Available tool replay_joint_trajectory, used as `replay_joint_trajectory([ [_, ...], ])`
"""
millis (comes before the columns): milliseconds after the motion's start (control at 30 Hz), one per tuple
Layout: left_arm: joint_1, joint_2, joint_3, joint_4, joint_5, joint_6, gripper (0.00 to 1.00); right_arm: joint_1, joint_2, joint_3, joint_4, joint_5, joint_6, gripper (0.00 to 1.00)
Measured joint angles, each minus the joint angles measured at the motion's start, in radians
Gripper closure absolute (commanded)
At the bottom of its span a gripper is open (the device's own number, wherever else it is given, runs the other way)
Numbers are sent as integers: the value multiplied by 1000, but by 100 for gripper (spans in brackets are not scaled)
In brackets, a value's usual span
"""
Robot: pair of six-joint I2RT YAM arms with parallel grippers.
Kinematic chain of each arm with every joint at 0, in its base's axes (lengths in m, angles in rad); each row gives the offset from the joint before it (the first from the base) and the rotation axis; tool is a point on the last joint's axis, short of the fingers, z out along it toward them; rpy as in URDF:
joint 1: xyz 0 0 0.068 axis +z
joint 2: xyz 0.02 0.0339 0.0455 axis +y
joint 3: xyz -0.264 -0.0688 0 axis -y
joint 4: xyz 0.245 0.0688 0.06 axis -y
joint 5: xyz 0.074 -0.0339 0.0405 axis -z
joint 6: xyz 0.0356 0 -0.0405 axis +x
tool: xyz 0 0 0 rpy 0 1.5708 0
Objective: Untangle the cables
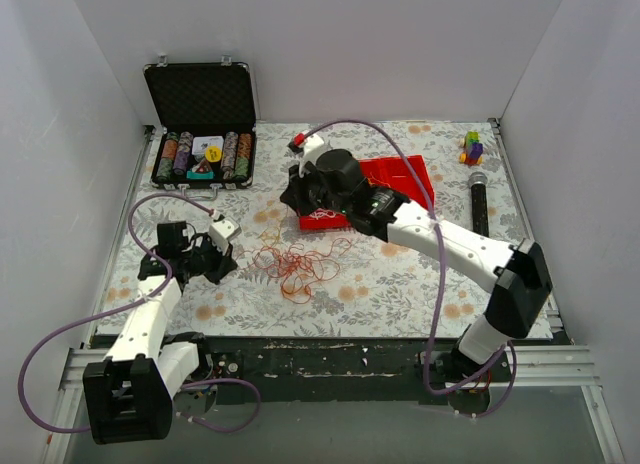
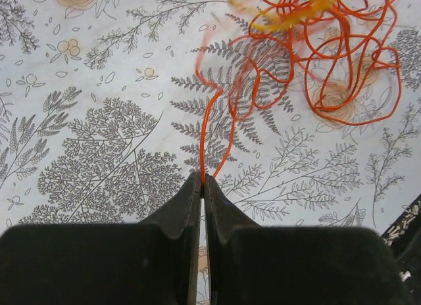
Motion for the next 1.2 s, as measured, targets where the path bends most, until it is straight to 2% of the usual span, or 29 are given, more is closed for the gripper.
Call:
replay_joint_trajectory([
  [133, 0, 3, -22, 21, -35, 35, 100, -28, -107, 2, -5, 21, -22, 99],
  [267, 0, 5, -50, 35, -69, 66, 100, -119, -184, 29, -40, 21, -29, 99],
  [433, 0, 5, -74, 36, -108, 104, 100, -241, -249, 157, -99, 32, -50, 99],
  [633, 0, 3, -106, 42, -143, 143, 100, -320, -353, 265, -129, 39, -90, 99],
  [767, 0, 3, -109, 40, -147, 150, 100, -363, -335, 386, -151, 39, -113, 99],
  [900, 0, 2, -109, 38, -146, 150, 100, -380, -296, 434, -162, 39, -131, 99],
  [1033, 0, -2, -102, 26, -144, 149, 100, -389, -255, 419, -166, 39, -142, 99],
  [1200, 0, -3, -79, 11, -127, 131, 100, -406, -236, 315, -156, 44, -142, 99],
])
